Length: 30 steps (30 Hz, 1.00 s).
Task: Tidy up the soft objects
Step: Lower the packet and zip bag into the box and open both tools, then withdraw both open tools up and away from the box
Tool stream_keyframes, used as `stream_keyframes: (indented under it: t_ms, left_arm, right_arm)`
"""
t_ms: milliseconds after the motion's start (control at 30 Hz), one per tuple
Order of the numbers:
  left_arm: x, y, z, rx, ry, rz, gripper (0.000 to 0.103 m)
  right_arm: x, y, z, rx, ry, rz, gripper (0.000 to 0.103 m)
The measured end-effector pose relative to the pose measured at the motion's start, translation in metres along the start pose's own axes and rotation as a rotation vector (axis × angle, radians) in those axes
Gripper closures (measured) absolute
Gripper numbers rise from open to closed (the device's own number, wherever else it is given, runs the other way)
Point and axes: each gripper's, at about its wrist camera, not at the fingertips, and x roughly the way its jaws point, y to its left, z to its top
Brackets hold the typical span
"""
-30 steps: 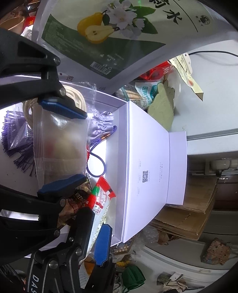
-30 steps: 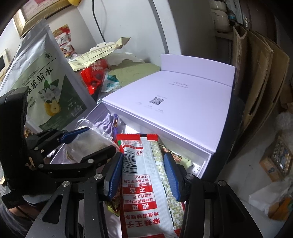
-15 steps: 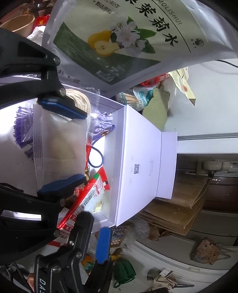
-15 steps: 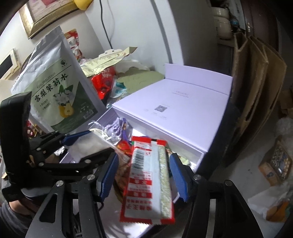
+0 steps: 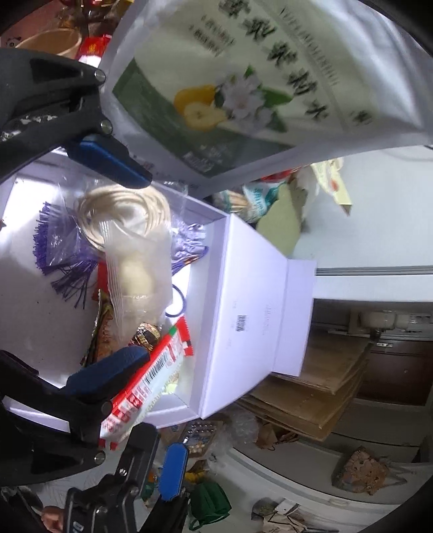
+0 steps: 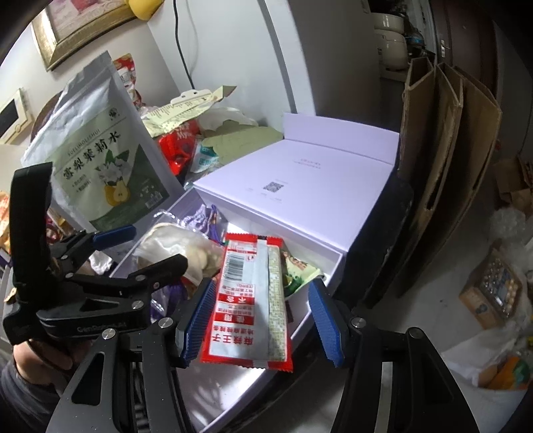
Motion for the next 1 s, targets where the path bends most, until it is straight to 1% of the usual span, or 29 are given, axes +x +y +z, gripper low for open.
stream_keyframes:
  t_ms: [267,567,800,1000]
  left_arm:
    - [-0.050,-0.003,0.010,0.026,-0.126,0.011,0.006]
    - [-0.103,-0.004,0.017,0.014,-0.229,-0.014,0.006]
    - [-0.148,-0.004,0.010,0.017,-0.306,-0.024,0.006]
    - [-0.185,-0.003,-0.006,0.021,-0.367,-0.023,0.006]
  right_arm:
    - [-0.023,0.013,0.009,-0.033,-0.048,-0.009,0.045]
    - [-0.067,0.034,0.015,-0.065,-0.133,-0.031,0.045]
    - [-0.109,0.053,0.009,-0.098,-0.218,-0.059,0.045]
    - [-0.141,0.076,-0.005,-0.132,-0.288,-0.084,0.044]
